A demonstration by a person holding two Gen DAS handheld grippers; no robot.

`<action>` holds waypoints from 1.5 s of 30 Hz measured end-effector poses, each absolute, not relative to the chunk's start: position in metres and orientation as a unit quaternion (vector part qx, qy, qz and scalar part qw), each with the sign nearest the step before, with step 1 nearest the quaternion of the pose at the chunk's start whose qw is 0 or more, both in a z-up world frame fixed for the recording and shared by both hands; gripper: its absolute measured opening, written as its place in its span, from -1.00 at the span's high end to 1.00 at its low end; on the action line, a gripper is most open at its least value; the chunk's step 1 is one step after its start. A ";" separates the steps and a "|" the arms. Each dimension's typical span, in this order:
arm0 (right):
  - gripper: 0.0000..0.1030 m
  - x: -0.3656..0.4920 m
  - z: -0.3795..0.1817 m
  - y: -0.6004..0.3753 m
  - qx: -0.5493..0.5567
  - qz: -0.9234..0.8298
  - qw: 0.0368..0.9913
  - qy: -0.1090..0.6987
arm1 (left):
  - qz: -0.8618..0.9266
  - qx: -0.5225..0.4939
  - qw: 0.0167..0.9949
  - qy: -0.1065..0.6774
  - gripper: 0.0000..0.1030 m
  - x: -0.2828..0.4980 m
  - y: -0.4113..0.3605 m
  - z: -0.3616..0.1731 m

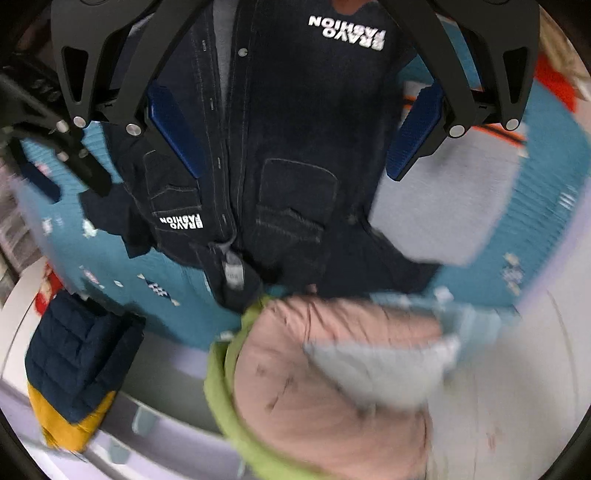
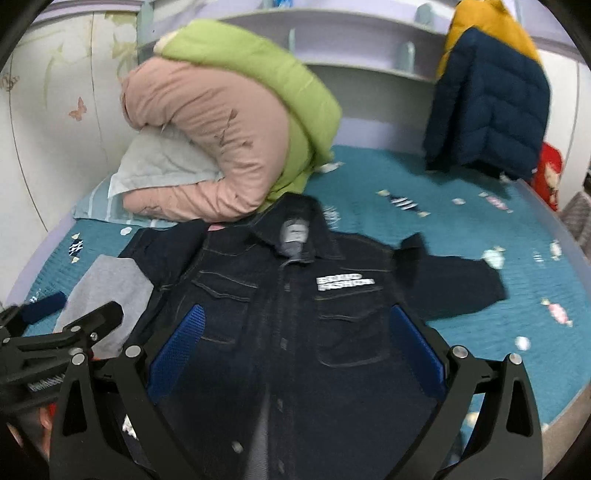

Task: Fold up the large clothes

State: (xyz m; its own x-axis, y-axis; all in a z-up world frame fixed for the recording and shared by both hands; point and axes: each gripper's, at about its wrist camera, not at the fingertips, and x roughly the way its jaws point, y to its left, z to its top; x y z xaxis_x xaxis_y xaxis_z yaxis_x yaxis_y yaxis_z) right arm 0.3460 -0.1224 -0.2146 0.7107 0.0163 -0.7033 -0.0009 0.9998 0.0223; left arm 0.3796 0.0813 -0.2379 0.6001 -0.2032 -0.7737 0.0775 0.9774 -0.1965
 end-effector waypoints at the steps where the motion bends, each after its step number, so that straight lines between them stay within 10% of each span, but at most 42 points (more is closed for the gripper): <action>1: -0.86 0.358 -0.224 -0.118 0.013 0.012 0.921 0.388 | -0.082 -0.097 0.881 0.456 -0.91 0.402 0.100 -0.251; 14: -0.86 0.461 -0.309 -0.074 0.000 0.041 0.893 0.448 | 0.026 -0.249 0.801 0.544 -0.91 0.622 0.301 -0.345; 29: -0.86 0.498 -0.357 -0.071 0.015 0.037 0.879 0.476 | 0.086 -0.196 0.717 0.663 -0.82 0.691 0.309 -0.436; 33: -0.86 0.502 -0.357 -0.071 0.015 0.035 0.880 0.474 | 0.104 -0.186 0.725 0.655 -0.37 0.691 0.309 -0.430; 36: -0.86 0.506 -0.355 -0.069 0.019 0.037 0.880 0.473 | 0.080 -0.189 0.749 0.630 0.57 0.693 0.309 -0.413; 45: -0.85 0.524 -0.360 -0.046 0.045 0.091 0.877 0.470 | 0.018 -0.244 0.818 0.520 0.73 0.646 0.325 -0.341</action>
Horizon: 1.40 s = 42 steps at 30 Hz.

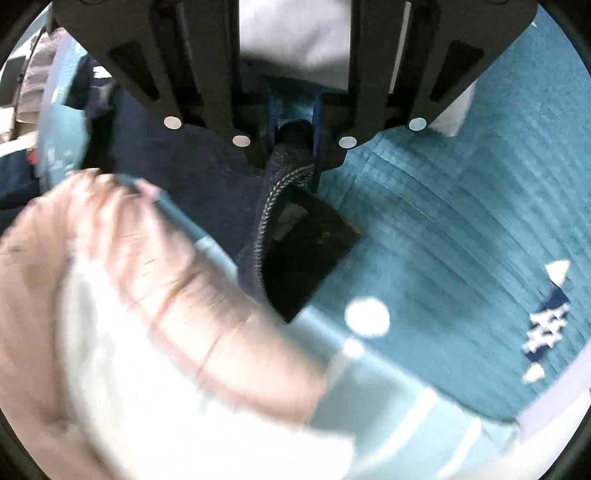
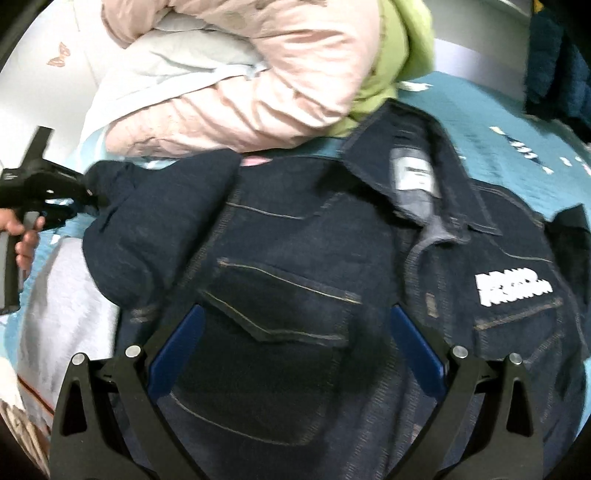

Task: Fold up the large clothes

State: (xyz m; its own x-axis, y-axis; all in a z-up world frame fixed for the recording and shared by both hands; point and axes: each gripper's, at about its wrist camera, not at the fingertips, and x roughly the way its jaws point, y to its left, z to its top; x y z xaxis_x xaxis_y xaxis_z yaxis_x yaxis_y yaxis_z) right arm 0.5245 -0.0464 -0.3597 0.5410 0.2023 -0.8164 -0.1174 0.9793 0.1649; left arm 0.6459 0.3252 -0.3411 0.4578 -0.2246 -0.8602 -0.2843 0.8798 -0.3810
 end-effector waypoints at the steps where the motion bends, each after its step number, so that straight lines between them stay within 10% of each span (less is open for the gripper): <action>1: -0.83 0.529 -0.361 -0.040 0.052 0.105 0.876 0.468 | 0.006 -0.253 0.831 0.496 0.73 0.634 0.331 -0.321; 7: 0.13 0.550 -0.377 0.007 0.081 0.184 0.846 0.494 | -0.066 -0.246 0.876 0.410 0.73 0.585 0.320 -0.229; 12: 0.27 0.554 -0.386 -0.006 0.140 0.202 0.825 0.509 | -0.155 -0.226 0.888 0.370 0.73 0.569 0.249 -0.164; 20: 0.21 0.497 -0.354 -0.142 0.169 0.157 0.855 0.464 | -0.252 -0.191 0.861 0.398 0.73 0.572 0.075 -0.174; 35: 0.08 0.394 -0.384 -0.486 0.308 -0.131 0.840 0.427 | -0.181 -0.078 0.813 0.547 0.68 0.587 -0.125 -0.379; 42: -0.05 0.384 -0.410 -0.563 0.435 -0.156 0.801 0.381 | -0.210 -0.076 0.806 0.548 0.15 0.576 -0.148 -0.383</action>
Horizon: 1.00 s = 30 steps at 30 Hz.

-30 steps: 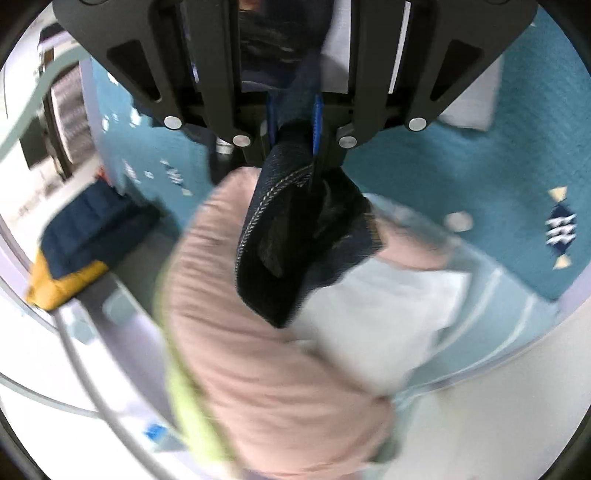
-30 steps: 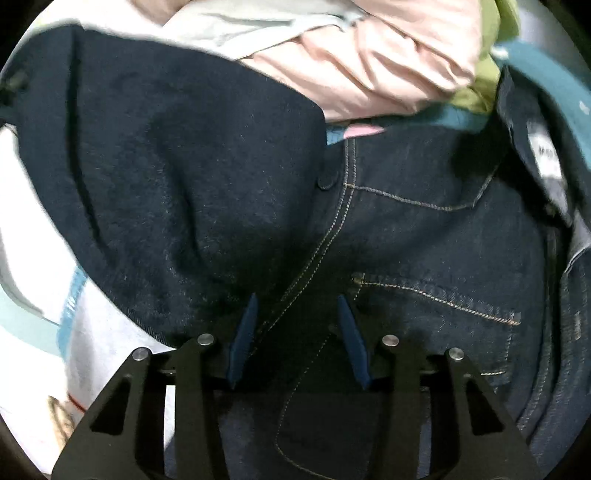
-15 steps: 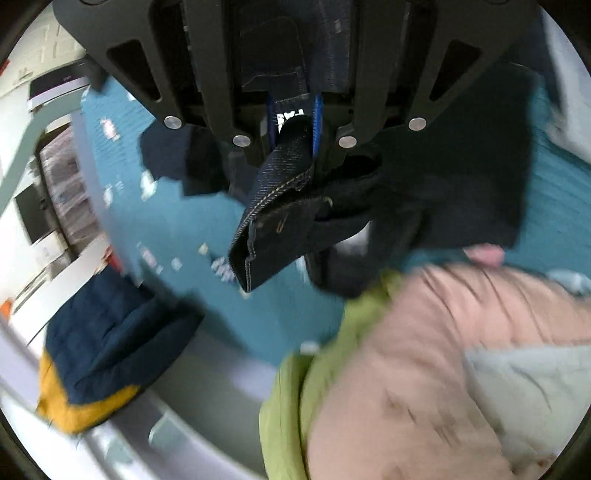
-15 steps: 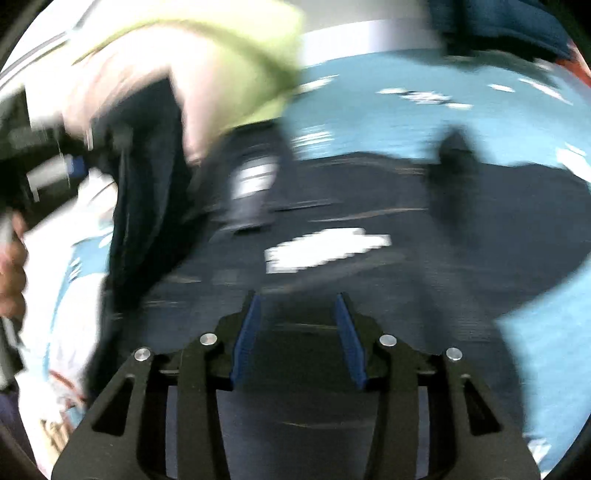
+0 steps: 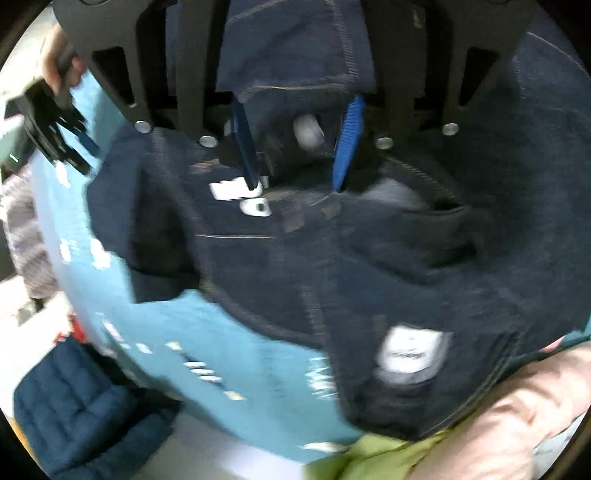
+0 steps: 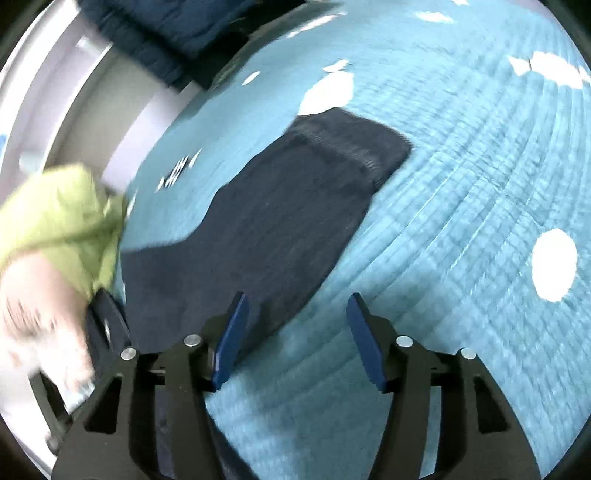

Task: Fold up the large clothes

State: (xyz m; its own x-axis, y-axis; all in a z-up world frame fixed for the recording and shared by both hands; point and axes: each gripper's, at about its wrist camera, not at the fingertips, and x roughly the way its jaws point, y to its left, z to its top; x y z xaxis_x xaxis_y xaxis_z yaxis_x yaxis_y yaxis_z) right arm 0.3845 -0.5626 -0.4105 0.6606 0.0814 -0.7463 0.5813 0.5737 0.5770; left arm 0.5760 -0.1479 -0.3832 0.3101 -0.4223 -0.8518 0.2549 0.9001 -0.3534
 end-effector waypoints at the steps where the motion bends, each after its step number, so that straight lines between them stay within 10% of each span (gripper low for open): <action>1: -0.05 0.385 -0.414 -0.569 0.447 -0.154 0.797 0.375 | -0.222 -0.073 0.806 0.543 0.03 0.572 -0.154 -0.378; 9: -0.08 0.403 -0.418 -0.599 0.507 -0.158 0.779 0.333 | -0.274 -0.038 0.786 0.554 0.00 0.554 -0.208 -0.397; 11: 0.54 0.405 -0.415 -0.602 0.509 -0.155 0.780 0.328 | -0.280 -0.025 0.787 0.549 -0.01 0.547 -0.219 -0.401; 14: 0.93 0.399 -0.405 -0.605 0.506 -0.152 0.791 0.308 | -0.271 -0.002 0.787 0.554 -0.03 0.548 -0.233 -0.414; 21: 0.94 0.403 -0.303 -0.540 0.399 -0.075 0.879 0.249 | -0.254 0.076 0.788 0.555 -0.05 0.549 -0.255 -0.422; 30: 0.94 0.459 -0.217 -0.357 0.253 0.093 0.931 0.248 | -0.260 -0.086 0.828 0.489 -0.06 0.549 -0.128 -0.346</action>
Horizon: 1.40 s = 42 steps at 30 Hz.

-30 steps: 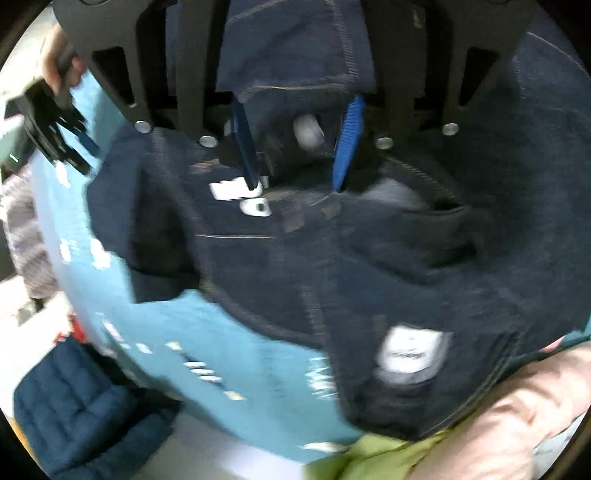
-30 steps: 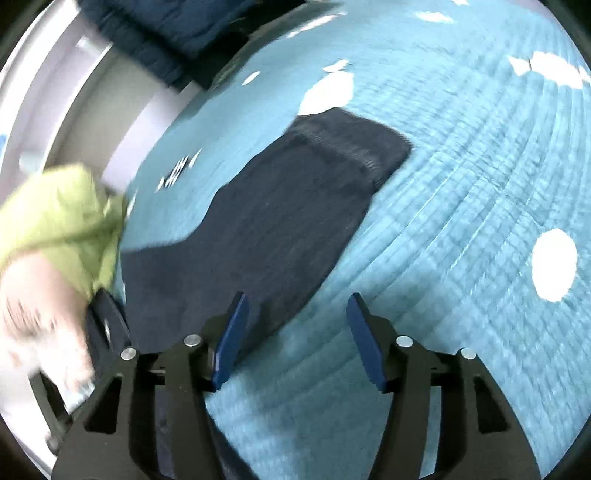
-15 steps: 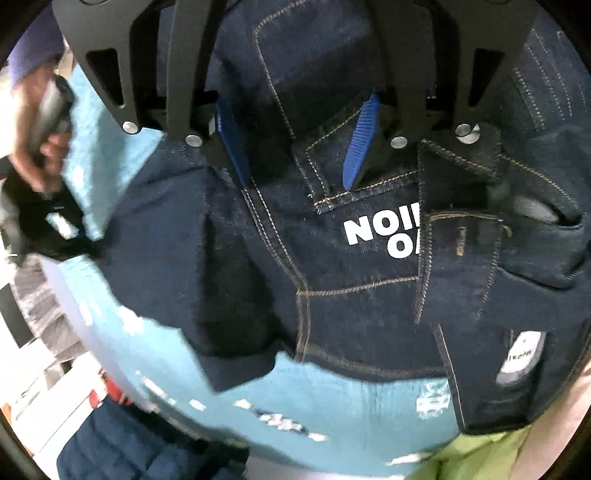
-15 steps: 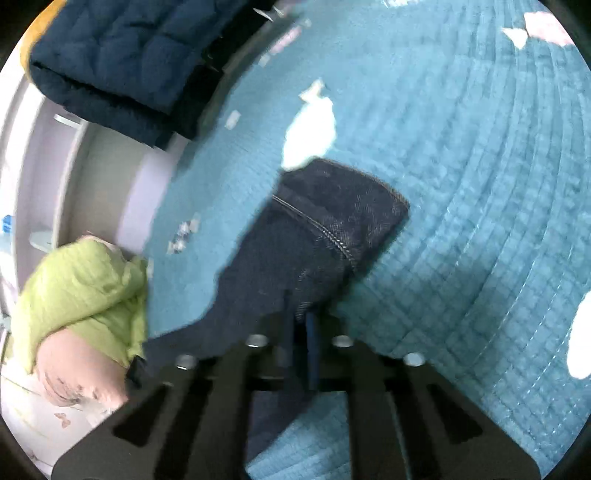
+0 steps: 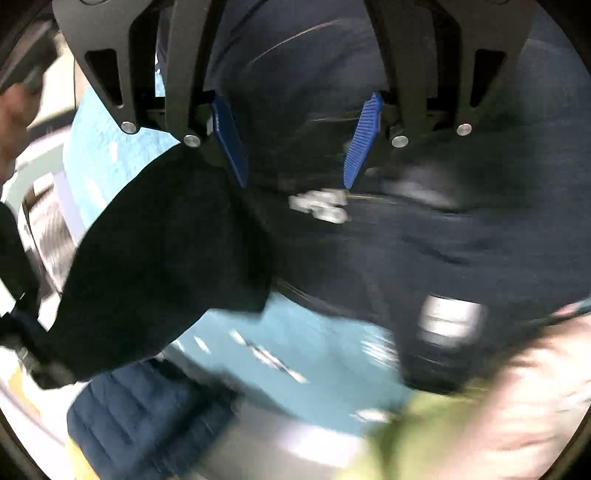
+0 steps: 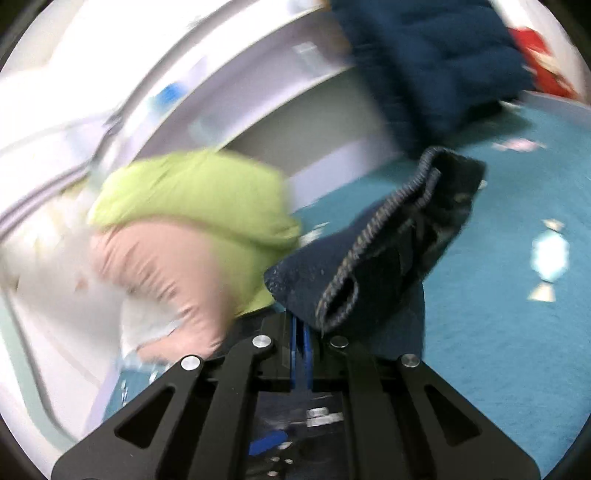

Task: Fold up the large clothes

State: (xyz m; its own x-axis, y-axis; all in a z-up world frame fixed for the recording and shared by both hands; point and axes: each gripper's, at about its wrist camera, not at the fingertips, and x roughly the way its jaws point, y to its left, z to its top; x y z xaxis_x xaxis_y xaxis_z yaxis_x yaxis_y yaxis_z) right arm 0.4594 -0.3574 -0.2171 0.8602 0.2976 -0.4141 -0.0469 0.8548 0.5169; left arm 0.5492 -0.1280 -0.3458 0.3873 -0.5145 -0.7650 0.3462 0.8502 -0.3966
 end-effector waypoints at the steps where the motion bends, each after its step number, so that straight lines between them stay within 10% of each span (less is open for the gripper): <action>1: 0.94 0.468 -0.221 -0.326 0.241 0.117 0.928 0.260 | -0.243 -0.091 0.835 0.486 -0.06 0.550 -0.110 -0.340; 10: 0.74 0.522 -0.330 -0.139 0.159 0.189 0.876 0.414 | -0.091 -0.109 0.873 0.466 -0.06 0.554 0.084 -0.315; 18: 0.61 0.496 -0.349 -0.146 0.158 0.178 0.860 0.452 | -0.094 -0.129 0.866 0.474 -0.06 0.551 0.104 -0.325; 22: -0.37 0.479 -0.326 -0.181 0.201 0.184 0.868 0.414 | -0.121 -0.122 0.864 0.474 -0.11 0.559 0.077 -0.331; 42: -0.33 0.515 -0.362 -0.306 0.309 0.113 0.805 0.494 | -0.238 -0.131 0.776 0.569 -0.12 0.621 -0.021 -0.381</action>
State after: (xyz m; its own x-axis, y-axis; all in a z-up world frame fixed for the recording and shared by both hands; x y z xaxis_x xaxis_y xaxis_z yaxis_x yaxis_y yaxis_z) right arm 0.5150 -0.3064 -0.3620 0.4854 0.4875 -0.7258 0.1228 0.7839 0.6087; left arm 0.6210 -0.0207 -0.3815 0.2388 -0.5188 -0.8209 0.2202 0.8522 -0.4746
